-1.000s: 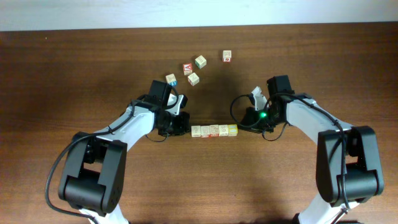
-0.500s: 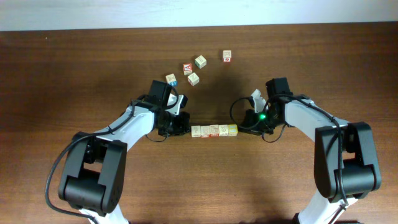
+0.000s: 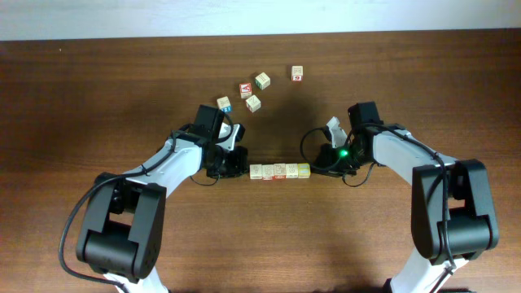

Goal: Rotate 5 blocks
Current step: 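Squeeze the block row between both grippers from its two ends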

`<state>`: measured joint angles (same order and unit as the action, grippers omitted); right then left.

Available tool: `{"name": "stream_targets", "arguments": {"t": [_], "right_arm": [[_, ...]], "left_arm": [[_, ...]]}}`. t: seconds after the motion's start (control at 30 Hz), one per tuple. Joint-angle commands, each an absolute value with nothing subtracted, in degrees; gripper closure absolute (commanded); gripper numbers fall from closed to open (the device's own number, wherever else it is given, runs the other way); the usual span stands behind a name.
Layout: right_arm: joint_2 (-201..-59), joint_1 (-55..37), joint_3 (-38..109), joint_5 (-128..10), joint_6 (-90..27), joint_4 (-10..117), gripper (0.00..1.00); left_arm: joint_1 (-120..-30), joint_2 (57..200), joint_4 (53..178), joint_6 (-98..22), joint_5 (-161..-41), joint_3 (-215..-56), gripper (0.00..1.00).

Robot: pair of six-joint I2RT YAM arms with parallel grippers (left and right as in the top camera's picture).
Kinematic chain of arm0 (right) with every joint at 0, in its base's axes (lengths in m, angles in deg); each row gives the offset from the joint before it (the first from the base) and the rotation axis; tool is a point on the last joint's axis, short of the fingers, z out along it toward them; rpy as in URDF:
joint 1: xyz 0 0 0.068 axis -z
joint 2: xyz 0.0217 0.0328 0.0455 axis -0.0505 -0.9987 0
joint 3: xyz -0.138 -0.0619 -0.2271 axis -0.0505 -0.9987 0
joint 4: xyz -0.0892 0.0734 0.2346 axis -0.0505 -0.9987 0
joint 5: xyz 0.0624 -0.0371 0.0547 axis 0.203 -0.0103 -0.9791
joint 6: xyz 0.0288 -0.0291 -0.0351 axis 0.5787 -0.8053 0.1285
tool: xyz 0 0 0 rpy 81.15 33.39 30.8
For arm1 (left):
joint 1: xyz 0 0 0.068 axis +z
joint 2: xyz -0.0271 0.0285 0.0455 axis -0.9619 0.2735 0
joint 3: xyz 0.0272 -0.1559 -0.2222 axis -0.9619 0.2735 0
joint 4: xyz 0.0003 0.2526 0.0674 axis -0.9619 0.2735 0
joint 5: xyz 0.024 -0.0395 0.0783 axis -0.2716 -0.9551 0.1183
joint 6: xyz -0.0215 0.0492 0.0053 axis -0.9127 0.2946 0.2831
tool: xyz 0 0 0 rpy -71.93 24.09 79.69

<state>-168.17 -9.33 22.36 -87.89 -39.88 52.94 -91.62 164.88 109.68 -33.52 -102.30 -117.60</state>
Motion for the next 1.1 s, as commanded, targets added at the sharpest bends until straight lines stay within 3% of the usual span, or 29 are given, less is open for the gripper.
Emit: {"name": "stream_targets", "arguments": {"t": [0.0, 1.07], "right_arm": [[-168.8, -9.7, 22.1, -91.8, -41.0, 52.9, 0.96], [-166.1, -10.0, 26.3, -95.7, -40.0, 48.8, 0.96]], "left_arm": [[-91.6, 165.2, 109.8, -33.0, -103.1, -117.5, 1.00], [-91.6, 165.2, 110.0, -33.0, -103.2, -117.5, 1.00]]}}
